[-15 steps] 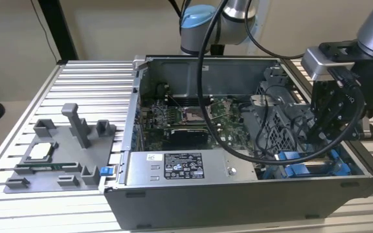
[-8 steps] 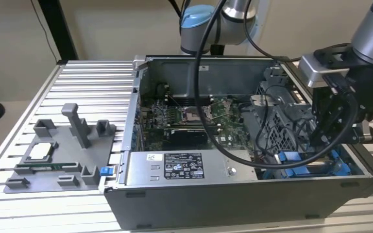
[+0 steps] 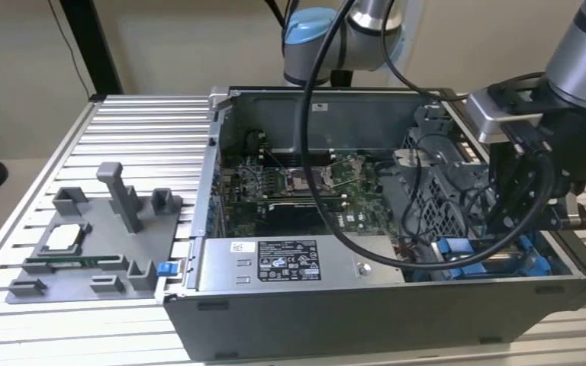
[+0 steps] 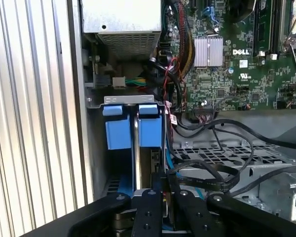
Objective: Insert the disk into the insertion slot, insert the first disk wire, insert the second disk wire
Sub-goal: 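Insert the second disk wire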
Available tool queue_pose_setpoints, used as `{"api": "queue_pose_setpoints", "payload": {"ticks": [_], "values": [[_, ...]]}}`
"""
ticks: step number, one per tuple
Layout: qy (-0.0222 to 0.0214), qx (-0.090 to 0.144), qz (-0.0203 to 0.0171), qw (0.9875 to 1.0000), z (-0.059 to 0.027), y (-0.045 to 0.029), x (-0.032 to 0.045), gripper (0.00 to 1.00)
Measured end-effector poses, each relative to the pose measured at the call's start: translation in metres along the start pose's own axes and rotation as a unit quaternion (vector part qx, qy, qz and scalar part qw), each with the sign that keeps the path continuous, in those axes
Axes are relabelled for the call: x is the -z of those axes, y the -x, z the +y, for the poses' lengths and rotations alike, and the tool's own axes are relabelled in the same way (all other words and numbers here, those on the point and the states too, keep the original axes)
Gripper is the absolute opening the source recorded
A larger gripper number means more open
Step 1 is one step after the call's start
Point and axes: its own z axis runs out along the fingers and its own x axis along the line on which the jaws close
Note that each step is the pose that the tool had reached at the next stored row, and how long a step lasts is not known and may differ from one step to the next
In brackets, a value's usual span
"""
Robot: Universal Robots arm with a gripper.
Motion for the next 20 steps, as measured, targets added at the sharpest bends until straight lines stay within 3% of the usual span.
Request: {"api": "queue_pose_setpoints", "payload": {"ticks": [3,20], "values": [[-0.0057,0.0,-0.0002,1.0,0.0003,-0.0001,-0.0027,0.0],[-0.0071,0.0,0.0008,1.0,0.002,-0.0007,-0.0071,0.0]]}}
